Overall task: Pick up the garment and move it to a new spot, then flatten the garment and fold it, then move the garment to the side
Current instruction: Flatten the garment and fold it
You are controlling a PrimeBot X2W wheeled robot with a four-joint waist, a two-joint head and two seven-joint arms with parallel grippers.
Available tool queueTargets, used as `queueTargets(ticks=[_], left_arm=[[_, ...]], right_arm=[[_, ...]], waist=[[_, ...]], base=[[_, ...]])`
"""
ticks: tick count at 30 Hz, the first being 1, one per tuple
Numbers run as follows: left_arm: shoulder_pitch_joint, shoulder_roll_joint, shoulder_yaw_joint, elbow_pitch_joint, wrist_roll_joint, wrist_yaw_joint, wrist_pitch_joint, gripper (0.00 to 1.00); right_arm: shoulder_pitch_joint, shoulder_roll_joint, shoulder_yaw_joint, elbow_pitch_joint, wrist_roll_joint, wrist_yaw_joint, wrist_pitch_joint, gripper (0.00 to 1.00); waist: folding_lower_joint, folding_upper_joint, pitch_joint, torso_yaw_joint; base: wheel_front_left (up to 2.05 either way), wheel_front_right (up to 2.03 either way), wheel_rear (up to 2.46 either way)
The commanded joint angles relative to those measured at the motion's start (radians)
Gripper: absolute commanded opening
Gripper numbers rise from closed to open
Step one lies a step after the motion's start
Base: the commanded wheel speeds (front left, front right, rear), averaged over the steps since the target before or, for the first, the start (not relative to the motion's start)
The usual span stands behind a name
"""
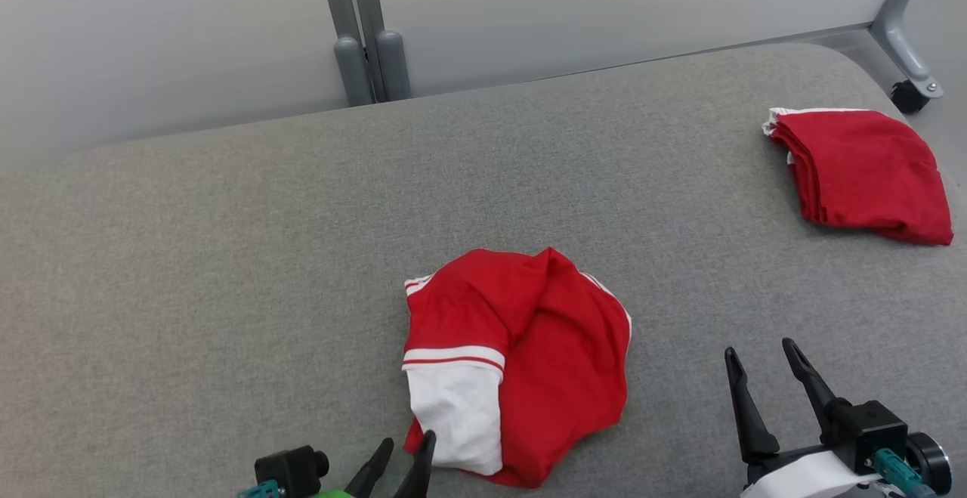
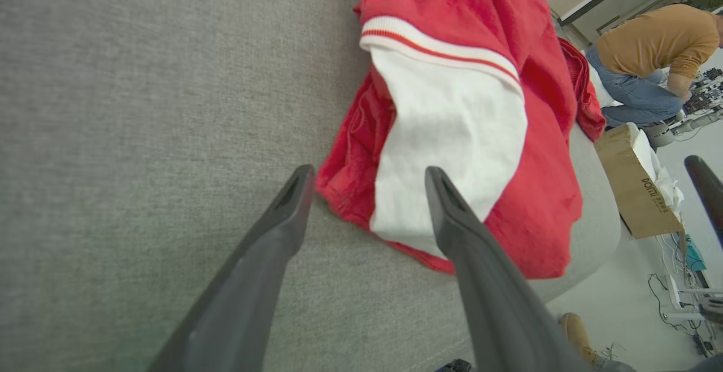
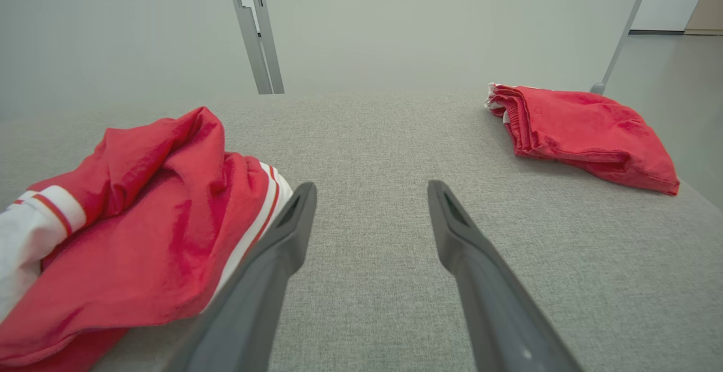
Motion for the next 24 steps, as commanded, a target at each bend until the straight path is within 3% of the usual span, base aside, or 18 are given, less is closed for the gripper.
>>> queueTargets(ticks=[1, 6, 12, 13, 14, 24], left_arm=[[-0.023, 0.004, -0.001, -0.008, -0.010, 0.005, 0.013, 1.00], [-0.059, 0.013, 0.006, -0.003, -0.016, 0.015, 0.037, 1.00], [-0.094, 0.006, -0.011, -0.012, -0.056, -0.003, 0.048, 1.00], [-0.091, 0.003, -0.014, -0.014, -0.073, -0.004, 0.058, 0.44], [-0.090, 0.002, -0.018, -0.019, -0.093, -0.008, 0.069, 0.00], [-0.165, 0.041, 0.011, -0.167, -0.145, -0.017, 0.047, 0.00]], right_arm=[[-0.007, -0.003, -0.001, -0.002, 0.002, -0.001, 0.000, 1.00], [-0.024, -0.001, 0.003, 0.000, 0.006, -0.001, 0.000, 1.00], [-0.036, -0.003, 0.002, 0.004, 0.010, -0.001, 0.000, 1.00], [-0.037, -0.002, 0.000, 0.006, 0.011, -0.001, 0.000, 1.00], [-0.039, -0.002, -0.002, 0.007, 0.010, -0.001, 0.000, 1.00], [-0.039, 0.008, -0.019, 0.013, 0.023, -0.001, 0.000, 1.00]], waist=[[0.0000, 0.0000, 0.010, -0.004], [0.0000, 0.0000, 0.038, -0.018], [0.0000, 0.0000, 0.066, -0.035], [0.0000, 0.0000, 0.067, -0.037], [0.0000, 0.0000, 0.069, -0.039], [0.0000, 0.0000, 0.071, -0.032]], base=[[0.00, 0.00, 0.00], [0.00, 0.00, 0.00], [0.00, 0.00, 0.00], [0.00, 0.00, 0.00], [0.00, 0.00, 0.00], [0.00, 0.00, 0.00]])
